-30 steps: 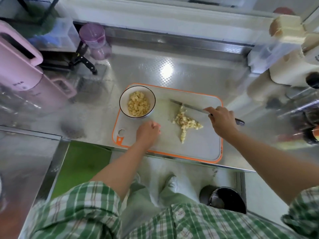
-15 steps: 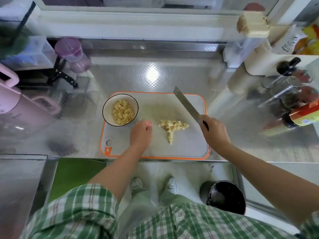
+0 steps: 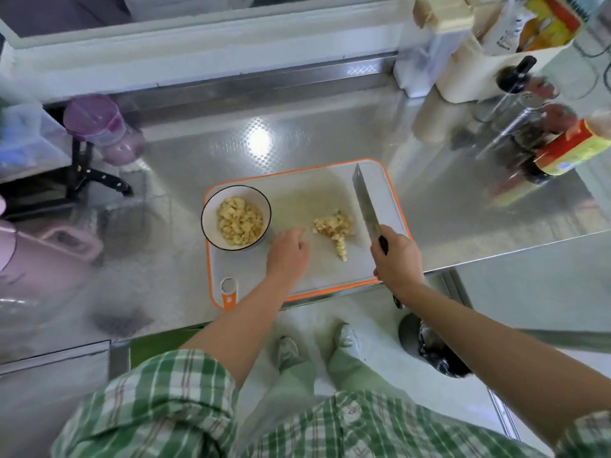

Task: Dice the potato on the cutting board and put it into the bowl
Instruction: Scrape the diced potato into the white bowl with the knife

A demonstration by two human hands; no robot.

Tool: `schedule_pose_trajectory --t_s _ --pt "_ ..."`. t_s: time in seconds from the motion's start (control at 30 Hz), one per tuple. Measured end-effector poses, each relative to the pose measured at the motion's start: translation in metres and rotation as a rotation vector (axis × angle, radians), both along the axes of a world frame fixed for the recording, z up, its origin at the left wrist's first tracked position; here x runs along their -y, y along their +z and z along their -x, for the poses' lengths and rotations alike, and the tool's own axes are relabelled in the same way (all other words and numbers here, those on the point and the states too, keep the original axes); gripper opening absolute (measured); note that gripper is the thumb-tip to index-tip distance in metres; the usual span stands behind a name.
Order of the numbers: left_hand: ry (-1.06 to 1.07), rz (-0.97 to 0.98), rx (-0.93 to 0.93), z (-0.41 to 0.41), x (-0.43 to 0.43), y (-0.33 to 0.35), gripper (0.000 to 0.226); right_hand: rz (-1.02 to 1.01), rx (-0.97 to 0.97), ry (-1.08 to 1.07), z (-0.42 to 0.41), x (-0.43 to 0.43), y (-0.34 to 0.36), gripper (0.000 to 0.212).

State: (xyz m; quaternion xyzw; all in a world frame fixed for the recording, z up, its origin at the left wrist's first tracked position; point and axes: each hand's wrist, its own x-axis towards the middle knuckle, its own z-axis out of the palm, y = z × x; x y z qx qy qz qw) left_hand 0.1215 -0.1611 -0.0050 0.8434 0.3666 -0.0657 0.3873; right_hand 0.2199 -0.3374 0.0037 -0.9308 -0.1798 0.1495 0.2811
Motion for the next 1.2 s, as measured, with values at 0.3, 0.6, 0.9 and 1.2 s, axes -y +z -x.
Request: schedule_pose_trajectory --t_s 0.3,0.6,0.9,1.2 --pt "-0.064 0.005 0.011 0.006 0.000 0.004 0.043 0.011 0.013 0.050 0.003 0.005 -0.004 0.006" --pt "0.046 -0.046 -0.022 0.004 0.002 0.009 0.033 0.341 0.049 0.395 -0.067 0.029 0.042 0.021" --pt "0.150 0.022 -0.026 0.003 0.003 0.010 0.044 0.489 0.085 0.745 -0.088 0.022 0.026 0.030" --pt "0.218 0.030 -0.045 -0.005 0.010 0.011 0.042 0.334 0.190 0.741 -0.103 0.009 0.016 0.020"
